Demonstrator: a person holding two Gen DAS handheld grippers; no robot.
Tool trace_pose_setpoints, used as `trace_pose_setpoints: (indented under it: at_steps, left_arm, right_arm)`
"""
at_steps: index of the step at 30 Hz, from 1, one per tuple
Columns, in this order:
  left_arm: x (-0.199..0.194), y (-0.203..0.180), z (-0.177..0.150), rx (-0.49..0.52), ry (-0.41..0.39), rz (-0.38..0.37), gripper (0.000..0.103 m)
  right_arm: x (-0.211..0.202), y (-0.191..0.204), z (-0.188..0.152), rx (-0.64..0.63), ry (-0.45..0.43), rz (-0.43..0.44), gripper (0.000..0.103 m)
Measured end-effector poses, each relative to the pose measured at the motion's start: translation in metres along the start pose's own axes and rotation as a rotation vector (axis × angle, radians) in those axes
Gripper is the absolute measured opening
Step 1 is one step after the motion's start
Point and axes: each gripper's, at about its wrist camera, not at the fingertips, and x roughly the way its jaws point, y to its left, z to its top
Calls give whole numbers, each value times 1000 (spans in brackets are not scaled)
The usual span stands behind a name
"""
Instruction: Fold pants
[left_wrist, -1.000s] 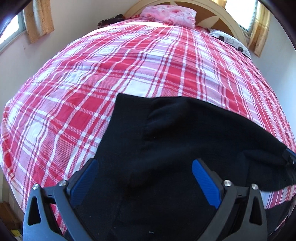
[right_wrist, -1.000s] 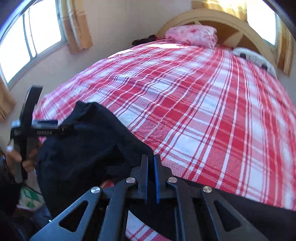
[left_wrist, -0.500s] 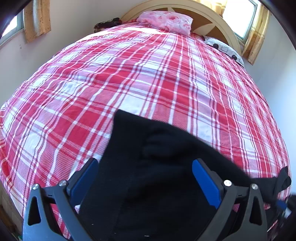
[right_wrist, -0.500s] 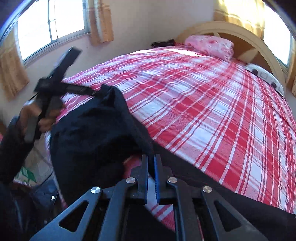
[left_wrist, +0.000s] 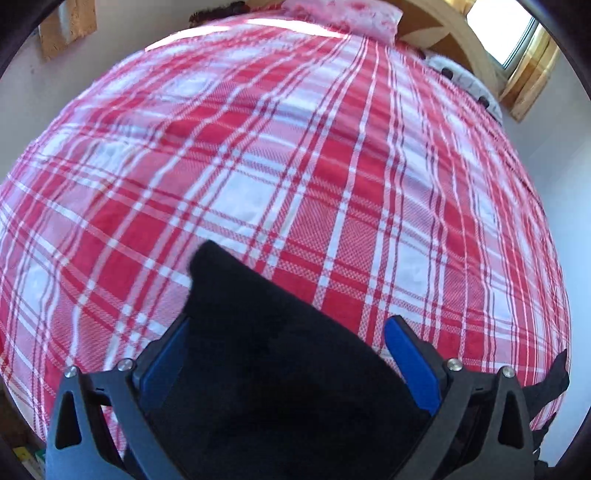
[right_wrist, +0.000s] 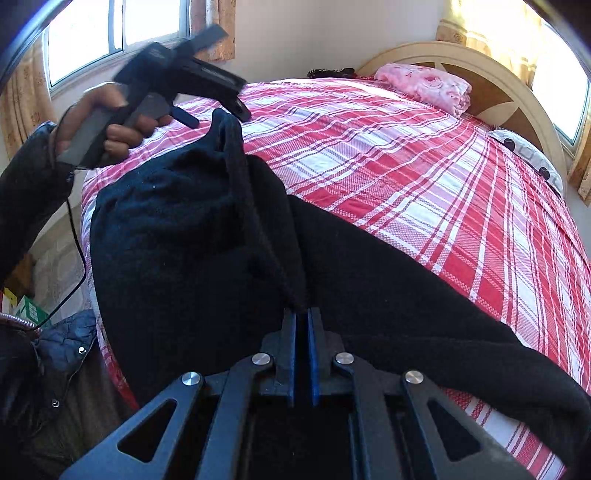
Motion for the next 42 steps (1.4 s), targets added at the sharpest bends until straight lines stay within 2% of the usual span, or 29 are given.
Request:
trace_pose_setpoints:
  at_steps: [2,4,6,7,9,11,13,15,16,19,20,22,23,28,32,37,39,41,42]
  left_arm:
    - [11,-2,2,2,41,16,101]
    - [16,-2,0,-1,59,37,93]
    - [14,2,-4,1,35,72,70]
    - [10,3,-6,2,13,72,61]
    - [-2,9,-12,9,-40,29,30]
    - [-11,17,-17,-4,-70,-20,21]
    - [-29,27,-25,-44,-133,-108,19]
    - [-50,40,-41,-73,-201,-165,19]
    - [-60,45,-49,-82,-234,-177,19]
    - [-82,56,-67,-106,-297,-215,19]
    - [-85,58,-69,-111,-306,-221,19]
    - [-91,61,-77,-115,-324,-228,19]
    - [-93,63,-80,-116,-331,-232,19]
    - [-104,68,-86,-144,-343,-278,19]
    - [-113,71,-95,-144,-354,-286,19]
    - [-117,78,-103,-154,-357,-284,19]
    - [-116,79,-104,-154,-357,-284,19]
    - [-115,79,-105,-153,-355,-274,19]
    - [-114,79,-105,-153,-353,-272,19]
  right_arm:
    - [-1,3,-2,-9,-1,-10,6]
    - [-1,8,-4,-24,4,-22,6]
    - [-1,10,-7,-32,11,-32,6]
    - [-1,9,-8,-29,12,-34,6]
    - [-3,7,-9,-8,0,-37,6]
    - [-9,2,-8,32,-35,-42,6]
    - [-15,-4,-6,90,-75,-57,6]
    - [-27,-16,-2,210,-139,-55,8]
    - [-32,-24,-2,268,-163,-32,9]
    - [-56,-58,-18,560,-292,80,12]
    - [-65,-71,-31,678,-346,111,17]
    - [-76,-85,-49,804,-397,139,62]
    - [-83,-93,-65,886,-433,144,67]
    - [-104,-116,-113,1093,-501,129,68]
    - [-104,-128,-115,1121,-429,81,67]
    - [-87,-127,-88,1087,-349,154,67]
    - [-68,-124,-71,1079,-259,129,67]
    - [-53,-117,-59,1047,-224,142,67]
    - [-43,-113,-52,1030,-180,123,67]
